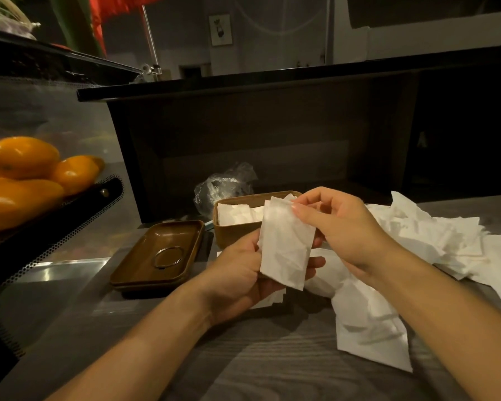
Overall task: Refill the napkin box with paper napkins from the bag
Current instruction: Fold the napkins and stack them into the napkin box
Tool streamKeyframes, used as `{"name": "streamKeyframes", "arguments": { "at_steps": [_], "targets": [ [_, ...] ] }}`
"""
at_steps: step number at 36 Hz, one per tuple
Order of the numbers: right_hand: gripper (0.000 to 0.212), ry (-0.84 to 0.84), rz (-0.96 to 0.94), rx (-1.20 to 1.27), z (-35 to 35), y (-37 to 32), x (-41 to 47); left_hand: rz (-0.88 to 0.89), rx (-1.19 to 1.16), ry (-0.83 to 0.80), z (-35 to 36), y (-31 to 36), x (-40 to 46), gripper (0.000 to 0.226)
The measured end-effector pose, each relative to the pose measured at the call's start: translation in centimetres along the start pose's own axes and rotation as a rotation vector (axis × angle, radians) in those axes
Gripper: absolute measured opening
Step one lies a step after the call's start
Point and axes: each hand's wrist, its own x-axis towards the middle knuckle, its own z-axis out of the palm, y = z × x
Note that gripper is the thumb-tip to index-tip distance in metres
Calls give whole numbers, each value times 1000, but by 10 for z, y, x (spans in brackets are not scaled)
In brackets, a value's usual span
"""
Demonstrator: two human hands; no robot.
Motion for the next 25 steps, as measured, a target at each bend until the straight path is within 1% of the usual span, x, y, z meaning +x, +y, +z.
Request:
{"name": "streamKeyframes", "arguments": {
  "at_steps": [3, 6, 9, 12, 13, 16, 18, 20, 22, 25],
  "targets": [
    [4, 1, 55, 61, -1, 0, 1, 2, 6, 7, 0, -2, 1, 34],
    [3, -7, 100, 124, -2, -1, 1, 15, 39, 0, 1, -2, 1, 38],
    [3, -20, 100, 122, -3, 0, 1, 0, 110, 4, 1, -1, 2, 34],
    [10, -21, 71, 103, -3, 0, 2, -33, 123, -3, 0, -1, 1, 41],
    [14, -21, 57, 102, -3, -1, 2, -40, 96, -17, 0, -1, 1, 44],
    [21, -48, 20, 143, -4, -3, -1, -58, -92, -75, -1, 1, -2, 52],
    [18, -74, -17, 154, -4, -6, -5, -28, -171, -111, -2, 2, -3, 51],
    [13, -106, -63, 149, -3, -9, -8, -8, -225, -106, 0, 4, -4, 57],
    [10, -148, -88, 186, -2, -13, -12, 25, -186, -76, 3, 5, -4, 46],
    [7, -184, -135, 179, 1, -17, -15, -22, 26, -48, 4, 8, -5, 40]
  ]
}}
